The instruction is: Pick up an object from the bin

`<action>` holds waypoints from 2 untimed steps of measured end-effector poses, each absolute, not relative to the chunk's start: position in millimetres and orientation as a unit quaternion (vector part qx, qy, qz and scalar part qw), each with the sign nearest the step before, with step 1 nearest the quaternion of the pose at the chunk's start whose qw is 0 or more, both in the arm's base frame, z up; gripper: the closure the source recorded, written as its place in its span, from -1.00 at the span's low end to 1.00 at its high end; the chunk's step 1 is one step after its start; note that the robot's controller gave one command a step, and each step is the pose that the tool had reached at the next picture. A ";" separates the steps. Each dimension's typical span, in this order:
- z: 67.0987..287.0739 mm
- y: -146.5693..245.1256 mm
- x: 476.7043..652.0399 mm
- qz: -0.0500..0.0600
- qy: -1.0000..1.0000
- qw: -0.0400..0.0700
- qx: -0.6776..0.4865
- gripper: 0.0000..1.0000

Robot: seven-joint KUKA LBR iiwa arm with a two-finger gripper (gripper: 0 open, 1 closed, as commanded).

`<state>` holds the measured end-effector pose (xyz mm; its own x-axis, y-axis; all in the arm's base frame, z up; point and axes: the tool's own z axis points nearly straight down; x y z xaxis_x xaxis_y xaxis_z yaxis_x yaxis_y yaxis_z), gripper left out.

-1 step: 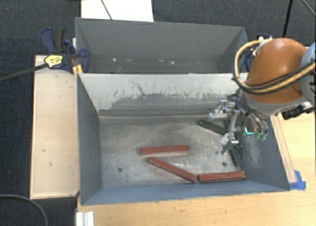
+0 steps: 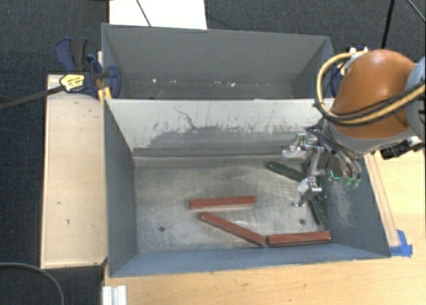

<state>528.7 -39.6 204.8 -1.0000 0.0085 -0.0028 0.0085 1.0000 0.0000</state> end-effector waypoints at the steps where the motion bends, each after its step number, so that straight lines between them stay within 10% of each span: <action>1: 150.6 -2.2 534.3 0.000 1.000 0.005 -0.005 -1.00; 2: 76.4 -1.3 588.2 0.001 0.999 0.008 0.038 1.00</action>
Offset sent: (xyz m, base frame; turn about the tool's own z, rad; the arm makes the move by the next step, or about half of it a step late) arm 0.0540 0.0380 -0.1348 0.0696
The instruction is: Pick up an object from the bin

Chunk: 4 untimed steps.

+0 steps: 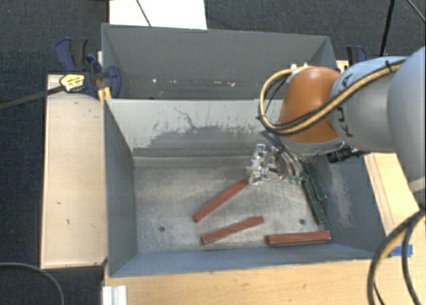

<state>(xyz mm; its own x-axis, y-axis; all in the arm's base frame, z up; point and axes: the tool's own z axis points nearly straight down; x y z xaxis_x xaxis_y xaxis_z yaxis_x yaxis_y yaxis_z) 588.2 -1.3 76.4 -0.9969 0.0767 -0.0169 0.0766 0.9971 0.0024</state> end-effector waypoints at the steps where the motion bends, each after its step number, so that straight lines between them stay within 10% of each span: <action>1: 74.2 -1.4 585.8 0.000 0.999 0.005 0.037 -1.00; 2: 74.3 -1.4 585.9 0.000 0.999 0.005 0.037 -1.00; 3: 76.2 83.3 570.4 0.001 0.998 0.008 -0.065 1.00; 4: 76.2 83.4 570.4 0.001 0.998 0.008 -0.065 1.00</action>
Offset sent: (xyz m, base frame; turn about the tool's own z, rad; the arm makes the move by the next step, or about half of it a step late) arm 0.0000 0.0000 0.0000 0.0000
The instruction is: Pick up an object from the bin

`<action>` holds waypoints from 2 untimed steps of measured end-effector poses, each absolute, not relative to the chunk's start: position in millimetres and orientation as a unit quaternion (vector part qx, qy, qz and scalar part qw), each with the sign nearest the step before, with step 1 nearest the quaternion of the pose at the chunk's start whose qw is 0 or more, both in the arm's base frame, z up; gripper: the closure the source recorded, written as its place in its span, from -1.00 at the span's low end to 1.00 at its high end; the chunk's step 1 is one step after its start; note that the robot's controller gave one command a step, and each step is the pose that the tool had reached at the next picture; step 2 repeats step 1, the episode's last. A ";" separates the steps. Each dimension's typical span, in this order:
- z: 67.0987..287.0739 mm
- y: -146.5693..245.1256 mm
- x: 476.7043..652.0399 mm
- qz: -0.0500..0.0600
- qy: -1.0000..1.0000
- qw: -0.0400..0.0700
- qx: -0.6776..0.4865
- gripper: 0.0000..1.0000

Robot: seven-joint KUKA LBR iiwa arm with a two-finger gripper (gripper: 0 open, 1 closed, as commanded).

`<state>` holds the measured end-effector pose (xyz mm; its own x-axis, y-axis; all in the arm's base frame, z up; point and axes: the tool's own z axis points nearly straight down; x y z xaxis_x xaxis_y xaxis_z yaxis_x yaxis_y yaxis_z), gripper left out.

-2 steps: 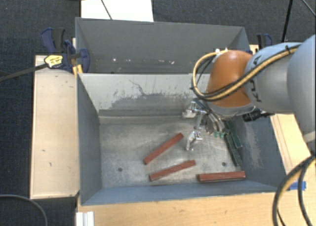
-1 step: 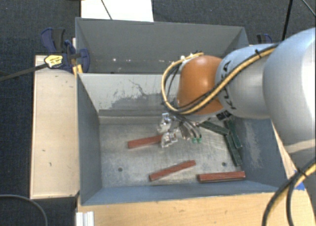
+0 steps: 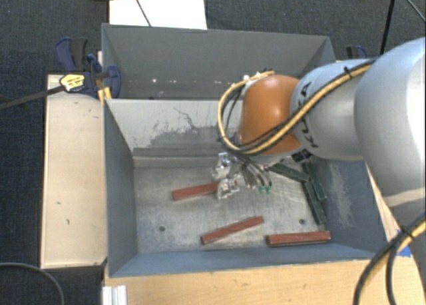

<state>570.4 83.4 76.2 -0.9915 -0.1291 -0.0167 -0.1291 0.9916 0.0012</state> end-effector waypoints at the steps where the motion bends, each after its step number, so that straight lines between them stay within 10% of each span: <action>1: 226.4 103.8 565.6 0.001 0.998 0.002 -0.057 1.00; 2: 226.4 103.8 565.6 0.001 0.998 0.002 -0.057 1.00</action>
Offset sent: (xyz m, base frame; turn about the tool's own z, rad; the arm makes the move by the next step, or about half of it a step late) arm 0.0000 0.0000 0.0000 0.0000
